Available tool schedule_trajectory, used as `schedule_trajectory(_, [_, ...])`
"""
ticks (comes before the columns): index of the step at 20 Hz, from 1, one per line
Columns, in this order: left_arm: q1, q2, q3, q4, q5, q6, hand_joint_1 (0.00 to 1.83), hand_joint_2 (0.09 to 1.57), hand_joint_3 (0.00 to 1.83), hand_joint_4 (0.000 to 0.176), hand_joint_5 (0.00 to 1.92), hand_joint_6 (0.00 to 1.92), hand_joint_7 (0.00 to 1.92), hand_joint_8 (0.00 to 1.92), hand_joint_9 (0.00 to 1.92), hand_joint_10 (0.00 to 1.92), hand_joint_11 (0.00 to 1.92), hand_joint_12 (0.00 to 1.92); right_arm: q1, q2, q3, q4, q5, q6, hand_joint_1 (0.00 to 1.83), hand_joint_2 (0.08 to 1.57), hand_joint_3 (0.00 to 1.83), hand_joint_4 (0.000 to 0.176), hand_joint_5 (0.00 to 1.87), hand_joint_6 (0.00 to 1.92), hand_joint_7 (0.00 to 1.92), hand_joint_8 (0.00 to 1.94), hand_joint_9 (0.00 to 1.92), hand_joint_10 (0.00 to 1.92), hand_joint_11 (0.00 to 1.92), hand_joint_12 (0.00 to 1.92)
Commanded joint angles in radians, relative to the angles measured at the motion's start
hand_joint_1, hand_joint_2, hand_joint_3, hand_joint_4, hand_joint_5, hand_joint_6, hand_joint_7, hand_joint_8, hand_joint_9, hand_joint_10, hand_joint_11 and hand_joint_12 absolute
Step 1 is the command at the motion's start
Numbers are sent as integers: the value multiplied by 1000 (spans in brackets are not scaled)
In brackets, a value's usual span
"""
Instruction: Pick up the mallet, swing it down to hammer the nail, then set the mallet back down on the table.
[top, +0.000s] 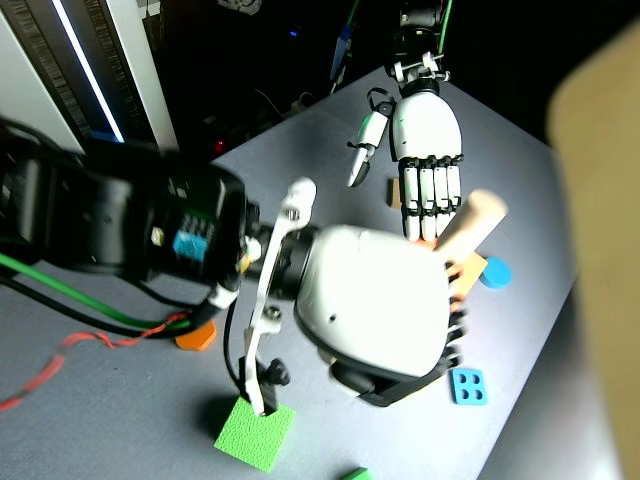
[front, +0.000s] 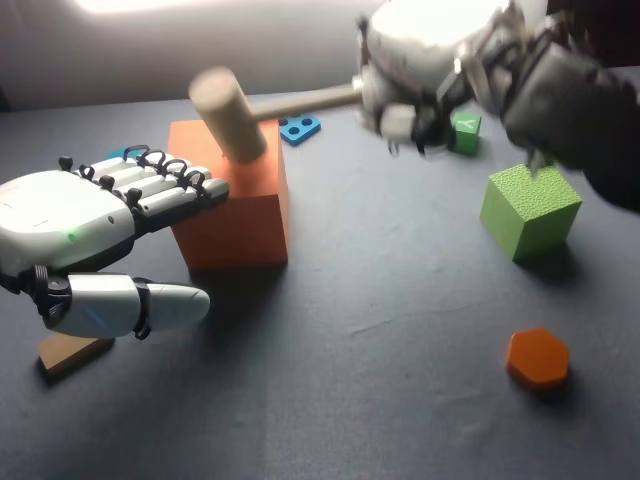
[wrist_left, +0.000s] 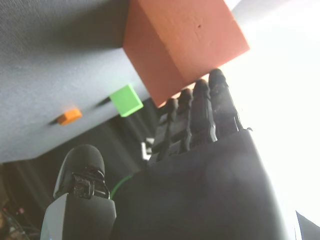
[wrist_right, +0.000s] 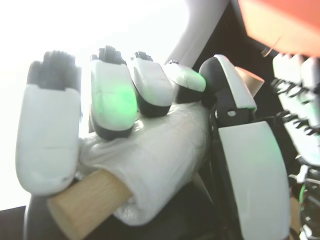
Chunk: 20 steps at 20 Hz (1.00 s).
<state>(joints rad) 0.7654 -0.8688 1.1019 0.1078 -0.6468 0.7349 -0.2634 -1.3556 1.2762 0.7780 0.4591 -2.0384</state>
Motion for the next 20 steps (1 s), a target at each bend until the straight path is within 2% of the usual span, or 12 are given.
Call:
schedule_trajectory(1, [-2,-3,6,-16,-47,-3,0,1251,0,0,63,2,68,3,55,3,0,148,-4,5,-4,-55,80,-18,419,1571,77,176,1367,1921,1626,1941,1753,1921,1859,1921])
schedule_trajectory(3, [-2,-3,6,-16,-47,-3,0,1253,0,0,42,1,51,2,41,1,0,92,-9,21,-17,-55,83,-3,418,1571,73,176,1370,1921,1634,1941,1763,1921,1867,1921])
schedule_trajectory(6, [-2,-3,5,-16,-47,-3,0,1257,3,0,36,7,45,9,34,8,11,49,41,68,-57,-55,77,33,422,1571,84,176,1361,1921,1628,1941,1755,1921,1864,1921])
schedule_trajectory(10, [-2,-2,5,-16,-47,-3,0,1259,2,0,35,4,51,8,36,7,3,55,87,172,-158,-55,62,41,445,1571,70,176,1364,1921,1623,1941,1751,1921,1864,1921])
schedule_trajectory(11, [-2,-2,5,-16,-47,-3,0,1259,0,0,50,1,66,3,53,2,0,117,88,194,-177,-55,58,41,457,1571,57,176,1359,1921,1616,1941,1744,1921,1855,1921])
schedule_trajectory(12, [-3,-2,5,-16,-47,-3,0,1264,2,0,27,0,44,2,32,0,0,83,88,217,-194,-65,40,45,417,1571,87,176,1373,1921,1637,1941,1756,1921,1861,1921])
schedule_trajectory(14, [-4,-2,5,-16,-47,-3,0,1261,0,0,35,2,51,2,35,0,0,81,55,273,-219,-285,6,228,447,1571,61,176,1345,1921,1612,1941,1741,1921,1847,1921])
schedule_trajectory(15, [-5,-2,6,-16,-47,-3,0,1263,0,0,15,2,28,2,8,0,0,15,24,301,-225,-490,24,400,424,1571,69,176,1347,1921,1612,1941,1739,1921,1848,1921])
schedule_trajectory(16, [-5,-2,6,-16,-47,-6,0,1265,1,0,15,4,27,3,10,3,4,5,8,315,-226,-593,26,465,420,1571,70,176,1347,1921,1611,1941,1738,1921,1848,1921])
schedule_trajectory(17, [-7,-2,6,-16,-47,-7,0,1265,1,0,15,4,27,3,10,3,4,5,0,323,-225,-639,10,487,420,1571,70,176,1347,1921,1611,1941,1738,1921,1848,1921])
schedule_trajectory(20, [-26,-1,8,-16,-47,-7,0,1257,0,0,20,5,34,6,21,8,14,7,-4,322,-196,-823,-109,663,391,1571,77,176,1337,1921,1602,1941,1739,1921,1852,1921])
